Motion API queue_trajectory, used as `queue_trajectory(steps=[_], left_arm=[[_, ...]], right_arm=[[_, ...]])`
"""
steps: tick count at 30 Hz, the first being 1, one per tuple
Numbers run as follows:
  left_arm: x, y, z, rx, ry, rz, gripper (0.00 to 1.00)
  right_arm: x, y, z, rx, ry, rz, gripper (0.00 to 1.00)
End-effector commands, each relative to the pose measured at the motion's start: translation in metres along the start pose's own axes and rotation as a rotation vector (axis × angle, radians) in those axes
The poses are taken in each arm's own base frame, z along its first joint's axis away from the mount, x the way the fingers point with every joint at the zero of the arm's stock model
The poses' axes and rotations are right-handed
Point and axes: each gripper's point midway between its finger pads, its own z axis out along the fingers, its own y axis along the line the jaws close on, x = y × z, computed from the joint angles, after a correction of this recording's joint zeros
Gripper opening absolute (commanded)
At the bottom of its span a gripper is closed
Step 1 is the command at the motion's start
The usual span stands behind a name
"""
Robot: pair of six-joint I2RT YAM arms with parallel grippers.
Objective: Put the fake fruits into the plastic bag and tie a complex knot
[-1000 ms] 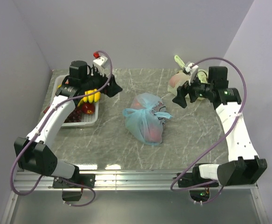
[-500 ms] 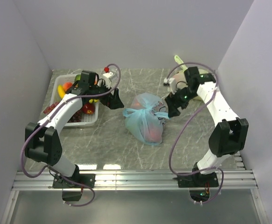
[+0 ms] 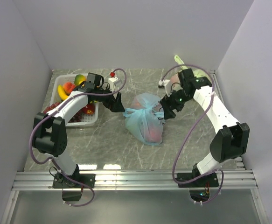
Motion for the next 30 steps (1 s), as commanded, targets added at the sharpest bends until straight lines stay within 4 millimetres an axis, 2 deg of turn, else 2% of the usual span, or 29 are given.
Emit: queue_trajectory(steps=[1, 3, 4, 6, 11, 16, 19, 24, 25, 30], left_arm=[[-0.02, -0.012, -0.004, 0.038, -0.059, 0.053, 0.88], [-0.019, -0.013, -0.003, 0.039, -0.061, 0.054, 0.89], [-0.019, -0.013, -0.003, 0.038, -0.062, 0.053, 0.89], [-0.018, -0.013, -0.002, 0.042, -0.058, 0.051, 0.89], [-0.019, -0.011, -0.002, 0.029, -0.062, 0.053, 0.9], [-0.02, -0.013, -0.002, 0.028, -0.075, 0.038, 0.91], [-0.02, -0.015, -0.004, 0.025, -0.079, 0.04, 0.91], [-0.019, -0.015, -0.003, 0.02, -0.08, 0.035, 0.91], [-0.019, -0.016, -0.004, 0.023, -0.083, 0.037, 0.91], [-0.018, -0.018, -0.004, 0.027, -0.079, 0.038, 0.91]], right_arm=[[-0.037, -0.011, -0.027, -0.011, -0.132, 0.194, 0.86], [-0.038, -0.013, -0.023, -0.071, -0.128, 0.343, 0.85], [-0.04, -0.018, -0.027, -0.08, -0.142, 0.381, 0.84], [-0.039, -0.018, -0.022, -0.116, -0.128, 0.439, 0.83], [-0.019, -0.006, -0.007, -0.174, -0.039, 0.439, 0.79], [0.004, -0.008, 0.014, -0.161, 0.048, 0.405, 0.76], [0.013, -0.009, 0.026, -0.163, 0.089, 0.379, 0.69], [0.02, -0.008, 0.034, -0.16, 0.116, 0.346, 0.64], [0.019, -0.011, 0.035, -0.149, 0.107, 0.344, 0.58], [-0.001, -0.014, 0.034, -0.181, 0.027, 0.422, 0.56]])
